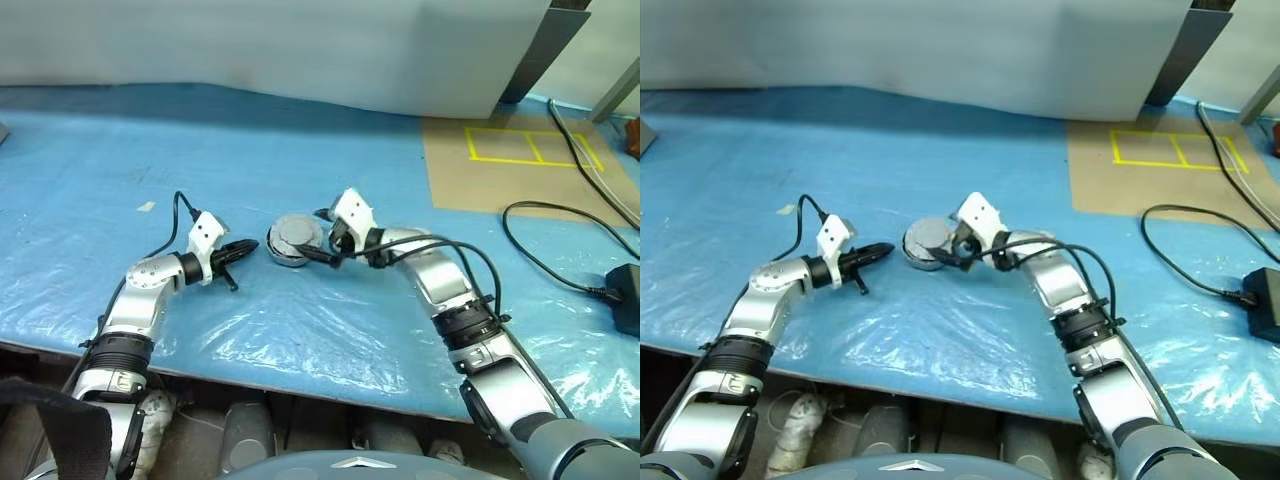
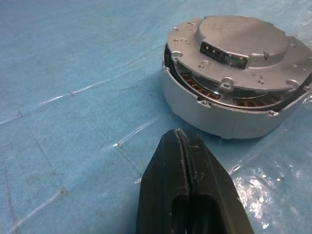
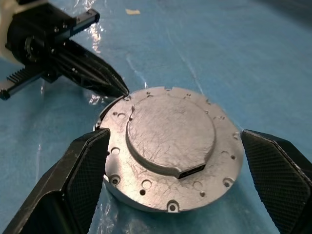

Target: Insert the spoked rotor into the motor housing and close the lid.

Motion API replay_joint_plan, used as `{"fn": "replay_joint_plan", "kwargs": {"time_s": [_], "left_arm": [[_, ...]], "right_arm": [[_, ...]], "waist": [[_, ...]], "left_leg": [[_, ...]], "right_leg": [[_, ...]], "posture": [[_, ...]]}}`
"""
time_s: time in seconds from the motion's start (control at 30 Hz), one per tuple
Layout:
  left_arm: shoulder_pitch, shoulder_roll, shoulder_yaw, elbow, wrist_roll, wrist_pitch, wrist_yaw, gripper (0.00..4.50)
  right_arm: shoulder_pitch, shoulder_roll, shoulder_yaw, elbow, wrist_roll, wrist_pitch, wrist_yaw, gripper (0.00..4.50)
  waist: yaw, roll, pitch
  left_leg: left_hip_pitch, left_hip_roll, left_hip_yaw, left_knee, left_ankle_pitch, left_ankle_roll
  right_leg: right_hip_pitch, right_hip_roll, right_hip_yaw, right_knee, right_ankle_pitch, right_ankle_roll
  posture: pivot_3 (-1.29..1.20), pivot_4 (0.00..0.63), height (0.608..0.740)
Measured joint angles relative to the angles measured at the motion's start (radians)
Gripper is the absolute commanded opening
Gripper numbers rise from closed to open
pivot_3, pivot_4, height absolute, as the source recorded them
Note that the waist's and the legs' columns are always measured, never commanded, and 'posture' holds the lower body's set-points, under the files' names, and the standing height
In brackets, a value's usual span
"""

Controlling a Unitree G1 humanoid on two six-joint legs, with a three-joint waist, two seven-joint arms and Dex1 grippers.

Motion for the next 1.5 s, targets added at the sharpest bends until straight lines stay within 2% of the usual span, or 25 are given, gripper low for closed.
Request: {"fn": "replay_joint_plan", "kwargs": {"time_s": [0.2,0.43,0.53,0.83,1.13,1.23,1.5], "left_arm": [[0.01,-0.002,-0.002,-0.021,-0.001,0.007,0.0,0.0],[0.03,-0.001,-0.002,-0.032,0.0,0.011,0.012,0.0],[0.03,-0.001,-0.002,-0.042,0.0,0.011,0.015,0.0],[0.031,-0.001,-0.005,-0.044,0.001,0.012,0.016,0.0],[0.031,-0.001,-0.006,-0.043,0.001,0.013,0.016,0.0],[0.03,-0.001,-0.007,-0.043,0.002,0.013,0.017,0.0],[0.031,-0.002,-0.007,-0.044,0.002,0.018,0.019,0.0]], "right_arm": [[-0.046,0.047,0.017,0.117,-0.05,-0.105,-0.046,4.46],[-0.052,0.047,0.017,0.163,-0.067,-0.159,-0.049,4.46],[-0.049,0.046,0.017,0.164,-0.069,-0.161,-0.037,3.87],[-0.044,0.05,0.015,0.153,-0.066,-0.153,-0.013,0.9],[-0.045,0.076,-0.034,0.104,0.009,-0.007,0.02,0.9],[-0.046,0.076,-0.045,0.078,0.027,-0.004,0.032,1.48],[-0.046,0.073,-0.035,0.085,-0.011,-0.05,0.007,4.12]], "waist": [[0.001,0.0,0.0],[0.002,0.0,0.0],[0.002,0.0,0.0],[0.002,0.0,0.0],[0.002,-0.001,0.0],[0.002,-0.001,0.0],[0.002,-0.001,0.0]], "left_leg": [[0.0,0.001,0.0,0.004,0.0,0.0],[0.0,0.001,-0.001,0.009,0.0,0.0],[0.0,0.001,-0.001,0.011,0.0,0.0],[0.001,0.001,-0.001,0.013,0.0,0.0],[0.0,0.001,-0.001,0.013,0.0,0.0],[0.0,0.001,-0.001,0.012,0.0,0.0],[0.0,0.001,-0.001,0.012,0.0,0.0]], "right_leg": [[0.0,0.0,0.0,0.004,0.0,0.0],[0.0,0.0,0.001,0.009,0.0,-0.001],[0.0,0.0,0.001,0.01,0.0,-0.001],[0.0,0.0,0.002,0.011,-0.002,-0.003],[0.0,0.0,0.002,0.011,-0.002,-0.004],[0.0,0.0,0.002,0.011,-0.001,-0.001],[-0.001,0.0,0.002,0.011,-0.001,-0.002]], "posture": [[0.0,0.15,0.74],[0.0,0.15,0.74],[0.0,0.15,0.74],[0.0,0.15,0.74],[0.0,0.15,0.74],[0.0,0.15,0.74],[0.0,0.15,0.74]]}}
